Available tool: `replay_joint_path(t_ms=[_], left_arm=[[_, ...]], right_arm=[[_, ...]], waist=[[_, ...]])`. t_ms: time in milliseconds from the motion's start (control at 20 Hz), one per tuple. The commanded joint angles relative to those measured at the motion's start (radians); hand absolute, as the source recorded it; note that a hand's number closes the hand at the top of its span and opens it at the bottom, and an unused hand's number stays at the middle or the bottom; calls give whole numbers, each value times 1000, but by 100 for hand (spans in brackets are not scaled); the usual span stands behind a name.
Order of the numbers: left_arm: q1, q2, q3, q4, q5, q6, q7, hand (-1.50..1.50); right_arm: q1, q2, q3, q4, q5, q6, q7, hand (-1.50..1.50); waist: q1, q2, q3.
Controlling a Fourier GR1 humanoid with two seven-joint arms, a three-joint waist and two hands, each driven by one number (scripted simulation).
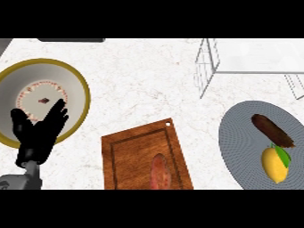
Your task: Pick the lemon from the placemat and place it in the tiered shelf
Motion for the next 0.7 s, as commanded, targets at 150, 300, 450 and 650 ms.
replay_joint_path(t_ms=[150,300,450,650], left_arm=[[-36,14,46,122,18,-51,3,0],[49,-25,6,90,-9,-53,-57,0],[4,-30,6,54,-29,-4,18,0],[60,-52,-5,61,-35,-27,-33,0]], right_arm=[[-121,60,207,83,168,19,67,-150],[-127,39,198,76,169,60,157,-150],[-179,81,256,69,244,31,254,-150],[-221,129,308,128,332,27,269,-150]], waist=[[-10,6,-6],[-16,4,-6],[-14,4,-6],[-7,5,-6]])
